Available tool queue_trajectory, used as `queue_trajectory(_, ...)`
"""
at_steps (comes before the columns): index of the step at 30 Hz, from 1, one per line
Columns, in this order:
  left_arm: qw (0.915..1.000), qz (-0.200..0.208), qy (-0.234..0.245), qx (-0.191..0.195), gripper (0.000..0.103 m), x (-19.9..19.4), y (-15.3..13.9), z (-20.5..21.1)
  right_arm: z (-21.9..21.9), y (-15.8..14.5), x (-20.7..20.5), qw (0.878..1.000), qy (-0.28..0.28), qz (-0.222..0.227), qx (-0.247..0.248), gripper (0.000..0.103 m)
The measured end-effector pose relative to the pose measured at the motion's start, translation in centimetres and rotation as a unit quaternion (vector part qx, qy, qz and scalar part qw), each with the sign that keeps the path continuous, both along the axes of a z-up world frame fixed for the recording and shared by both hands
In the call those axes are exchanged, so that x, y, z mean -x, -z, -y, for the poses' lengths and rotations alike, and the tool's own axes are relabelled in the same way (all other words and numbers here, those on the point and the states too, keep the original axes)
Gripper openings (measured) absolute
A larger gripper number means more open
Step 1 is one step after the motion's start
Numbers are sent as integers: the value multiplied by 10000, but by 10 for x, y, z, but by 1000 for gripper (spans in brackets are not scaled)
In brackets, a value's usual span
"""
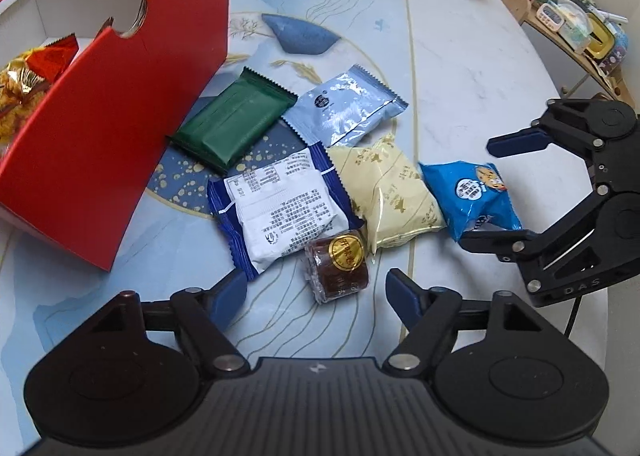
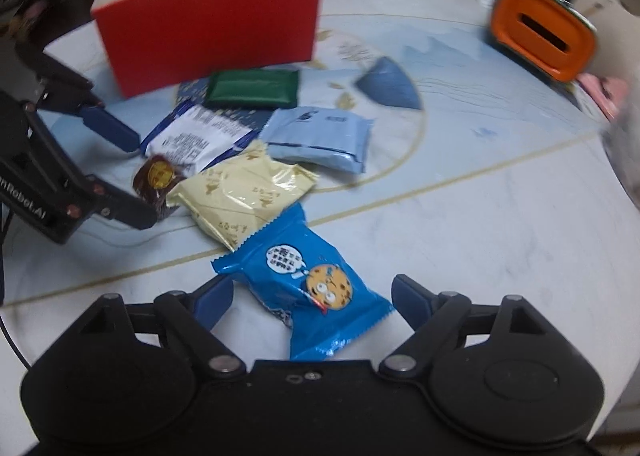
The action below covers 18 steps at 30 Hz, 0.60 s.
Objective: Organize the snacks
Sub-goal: 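Grasp the gold-foil chocolate with the left tool while the right tool grasps the blue cookie packet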
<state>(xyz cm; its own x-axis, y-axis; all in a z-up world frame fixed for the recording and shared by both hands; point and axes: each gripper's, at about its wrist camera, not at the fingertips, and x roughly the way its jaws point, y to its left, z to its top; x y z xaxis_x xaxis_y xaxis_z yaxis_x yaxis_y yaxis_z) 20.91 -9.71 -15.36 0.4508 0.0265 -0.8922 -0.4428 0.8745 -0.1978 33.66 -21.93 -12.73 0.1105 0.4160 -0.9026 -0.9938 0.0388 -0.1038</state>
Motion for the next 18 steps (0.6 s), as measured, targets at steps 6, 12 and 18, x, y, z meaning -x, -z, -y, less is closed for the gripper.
queue_trajectory(6,10000,50,54,3,74,-3,2,-1,-12,10,-1,9991,-336,-96,257,75)
queue_trajectory(12,9999,86,109,-6,56,-4,1,-1,-5,9,2,9998,-91,-167,91,67)
queue_trajectory(18,9997,101,196,71,35,-2,1,0,6,4,7,9975,675,-160,-126,55)
